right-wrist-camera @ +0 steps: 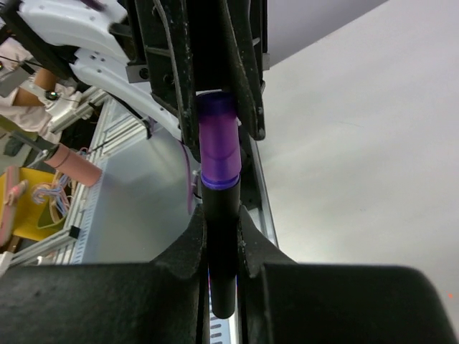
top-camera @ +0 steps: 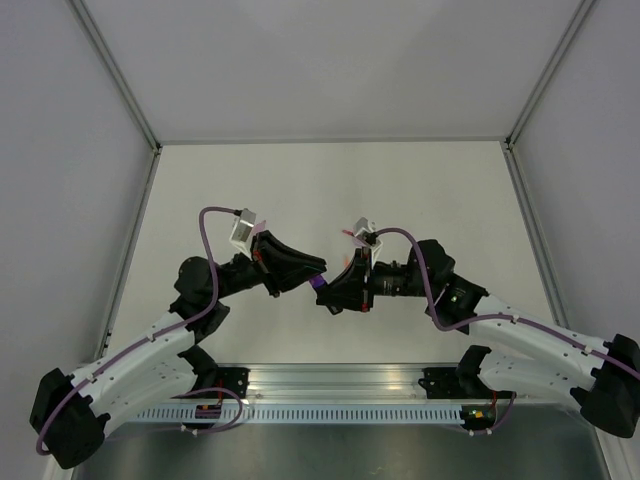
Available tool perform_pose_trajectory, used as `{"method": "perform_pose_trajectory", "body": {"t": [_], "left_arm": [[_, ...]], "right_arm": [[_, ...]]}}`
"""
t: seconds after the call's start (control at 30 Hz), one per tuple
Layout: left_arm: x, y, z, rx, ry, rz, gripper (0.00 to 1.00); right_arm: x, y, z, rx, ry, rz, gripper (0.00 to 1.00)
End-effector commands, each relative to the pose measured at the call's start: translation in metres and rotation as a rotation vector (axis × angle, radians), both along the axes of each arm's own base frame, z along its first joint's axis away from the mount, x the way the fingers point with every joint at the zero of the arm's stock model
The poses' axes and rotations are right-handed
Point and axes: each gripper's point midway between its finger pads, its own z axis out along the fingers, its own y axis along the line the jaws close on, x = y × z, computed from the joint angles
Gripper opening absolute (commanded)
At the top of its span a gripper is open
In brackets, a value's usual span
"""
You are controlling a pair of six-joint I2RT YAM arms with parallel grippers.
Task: Insert the pens into the pen caps
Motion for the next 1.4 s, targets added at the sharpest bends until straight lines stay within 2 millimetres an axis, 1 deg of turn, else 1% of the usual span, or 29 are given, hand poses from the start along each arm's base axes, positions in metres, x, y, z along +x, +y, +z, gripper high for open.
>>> {"method": "perform_pose_trajectory", "body": {"t": [0.0,0.1,0.2,0.37,0.43,0.5,0.57,0.6,0.67,0.7,0.77,0.8,0.87,0.93,1.2,1.3,1.37], "left_arm": [[-0.044,0.001,-0.017,0.024,-0.010,-0.206,0.02],[-0.051,0.001,-0.021,0.022,0.004,-0.254,0.02],[-0.055,0.002,-0.020,0.014,-0.001,-0.276,0.02],[-0.058,0.004,-0.017,-0.006,-0.001,-0.277,0.02],[-0.056,0.005,-0.017,-0.014,0.014,-0.262,0.02],[-0.053,0.004,-0.021,-0.005,0.044,-0.245,0.02],[-0.049,0.003,-0.027,0.003,0.065,-0.228,0.02],[-0.047,0.003,-0.029,0.005,0.069,-0.221,0.02],[-0.045,0.002,-0.035,0.010,0.087,-0.210,0.02],[-0.043,0.002,-0.036,0.010,0.095,-0.204,0.02],[-0.041,0.001,-0.042,0.012,0.123,-0.198,0.02],[-0.040,0.000,-0.044,0.013,0.138,-0.196,0.02],[-0.040,-0.001,-0.048,0.019,0.155,-0.198,0.02],[-0.038,0.000,-0.054,0.028,0.162,-0.186,0.02],[-0.033,-0.004,-0.073,0.046,0.198,-0.170,0.02],[-0.032,-0.005,-0.076,0.044,0.205,-0.157,0.02],[-0.031,-0.007,-0.081,0.049,0.219,-0.144,0.02]], "right_arm": [[0.034,-0.009,0.118,0.318,-0.153,-0.140,0.00],[0.028,-0.007,0.135,0.368,-0.172,-0.095,0.00],[0.022,-0.002,0.146,0.401,-0.158,-0.040,0.00],[0.028,0.003,0.147,0.412,-0.151,-0.049,0.00],[0.031,0.005,0.149,0.406,-0.154,-0.056,0.00],[0.033,0.004,0.154,0.406,-0.186,-0.070,0.00],[0.040,0.004,0.153,0.382,-0.207,-0.103,0.00],[0.040,0.004,0.161,0.388,-0.224,-0.105,0.00],[0.043,0.005,0.164,0.378,-0.226,-0.113,0.00],[0.044,0.004,0.172,0.386,-0.248,-0.116,0.00],[0.050,0.005,0.173,0.373,-0.251,-0.137,0.00],[0.055,0.006,0.179,0.368,-0.281,-0.155,0.00],[0.063,0.008,0.175,0.334,-0.285,-0.178,0.00],[0.071,0.009,0.178,0.328,-0.302,-0.206,0.00],[0.076,0.011,0.195,0.360,-0.329,-0.215,0.00],[0.079,0.012,0.196,0.372,-0.326,-0.230,0.00],[0.080,0.010,0.200,0.395,-0.340,-0.237,0.00]]}}
